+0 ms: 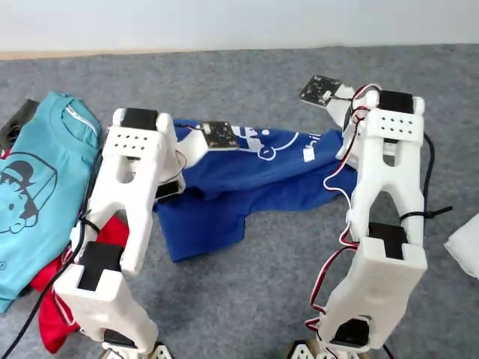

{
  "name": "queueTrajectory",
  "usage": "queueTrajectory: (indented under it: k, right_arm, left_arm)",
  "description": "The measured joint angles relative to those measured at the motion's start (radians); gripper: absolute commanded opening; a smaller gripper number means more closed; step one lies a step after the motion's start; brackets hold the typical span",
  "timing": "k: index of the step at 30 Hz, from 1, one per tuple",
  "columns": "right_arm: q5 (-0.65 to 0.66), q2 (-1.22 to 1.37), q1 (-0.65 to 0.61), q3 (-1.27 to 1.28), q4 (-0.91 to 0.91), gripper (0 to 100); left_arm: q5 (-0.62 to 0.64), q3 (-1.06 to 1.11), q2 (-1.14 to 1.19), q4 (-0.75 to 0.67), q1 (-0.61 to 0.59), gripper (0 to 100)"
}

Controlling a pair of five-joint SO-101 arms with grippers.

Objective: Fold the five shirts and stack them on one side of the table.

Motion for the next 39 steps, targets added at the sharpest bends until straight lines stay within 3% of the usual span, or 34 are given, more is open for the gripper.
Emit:
queueTrajectory:
  k: [13,18,25,28,33,39]
  right_arm:
    - [0.0,0.0,0.005,0.0,0.026,2.1]
    - [0.0,-0.012,0.012,0.0,0.103,14.7]
    - [0.0,-0.117,0.031,0.0,0.178,15.9]
    - [-0.02,-0.158,0.046,0.0,0.184,15.9]
    - [-0.126,-0.236,0.054,0.0,0.189,15.8]
    - [-0.377,-0.244,0.026,0.0,0.112,11.5]
  left_arm:
    - [-0.063,0.006,-0.002,0.0,0.002,11]
    - [-0.063,0.057,-0.032,0.0,0.012,13]
    - [-0.06,0.169,-0.236,0.0,0.072,13]
    - [0.006,0.175,-0.311,0.0,0.068,12]
    - [0.196,0.175,-0.384,-0.084,0.012,2]
    - [0.445,0.19,-0.391,-0.18,-0.002,0]
